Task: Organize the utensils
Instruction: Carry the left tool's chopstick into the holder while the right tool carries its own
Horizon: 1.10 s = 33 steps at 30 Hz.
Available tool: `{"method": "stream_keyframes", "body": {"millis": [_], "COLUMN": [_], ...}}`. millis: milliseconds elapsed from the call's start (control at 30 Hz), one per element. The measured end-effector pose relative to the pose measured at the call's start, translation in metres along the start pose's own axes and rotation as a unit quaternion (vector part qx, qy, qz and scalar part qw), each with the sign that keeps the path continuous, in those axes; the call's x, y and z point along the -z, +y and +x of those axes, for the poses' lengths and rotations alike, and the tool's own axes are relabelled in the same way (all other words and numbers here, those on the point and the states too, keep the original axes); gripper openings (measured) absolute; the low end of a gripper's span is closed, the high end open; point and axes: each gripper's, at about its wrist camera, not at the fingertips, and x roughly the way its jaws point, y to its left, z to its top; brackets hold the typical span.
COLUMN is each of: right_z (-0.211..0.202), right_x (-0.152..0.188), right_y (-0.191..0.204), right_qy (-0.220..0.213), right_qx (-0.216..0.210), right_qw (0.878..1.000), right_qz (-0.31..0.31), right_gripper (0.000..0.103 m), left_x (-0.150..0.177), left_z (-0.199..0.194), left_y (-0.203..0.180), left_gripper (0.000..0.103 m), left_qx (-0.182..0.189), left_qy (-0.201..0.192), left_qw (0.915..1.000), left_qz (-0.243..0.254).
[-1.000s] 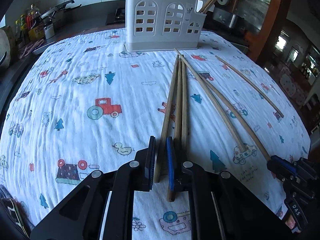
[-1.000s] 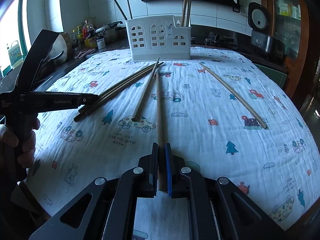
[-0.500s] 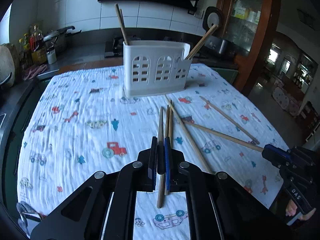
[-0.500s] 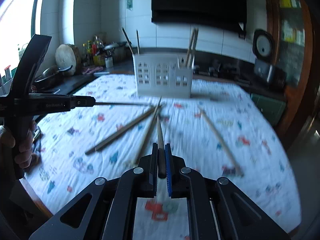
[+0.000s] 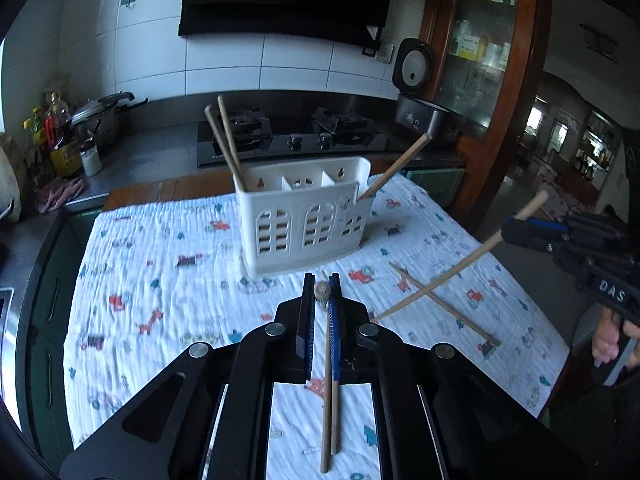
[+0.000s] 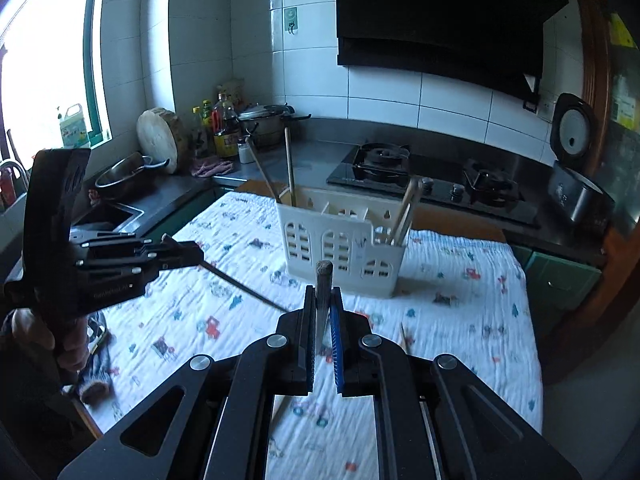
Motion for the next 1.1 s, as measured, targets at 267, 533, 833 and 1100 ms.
{"method": "stream_keyframes", "body": {"millis": [267,533,833,1100], "right_z": [-0.001,-0.001,0.028,0.065], "right_x": [-0.068,-0.126,-0.149,-0.142], "right_y": [-0.014,-0.039,-0.060,-0.065], "right_qy": [-0.006,-0.030,-0.021,0.008], "right_qx": [0.002,0.021,0.046,0.039], "right_qw": [1.000,0.999,0.999,0.999], "right_qz": [-0.021,-0.011,-0.010,-0.012], "right_gripper": [0.007,0.007,0.007,0.007], "left_x": [-0.057,-0.128,-0.177,-0.171], "left_z": [-0.020,-0.043,-0.010,0.039], "left_y": [-0.002,-0.002,0.018,0.048], "left_gripper": [0.005,0.005,0.005,0.005], "left_qx": [0.010,-0.016,-0.061,-0.069], "left_qy": [-0.032,-0.100,-0.119,-0.089], "left_qw": [0.9994,0.9946,0.9910,0.9927], "left_qz": [0.011,0.022,-0.002,-0.042]}}
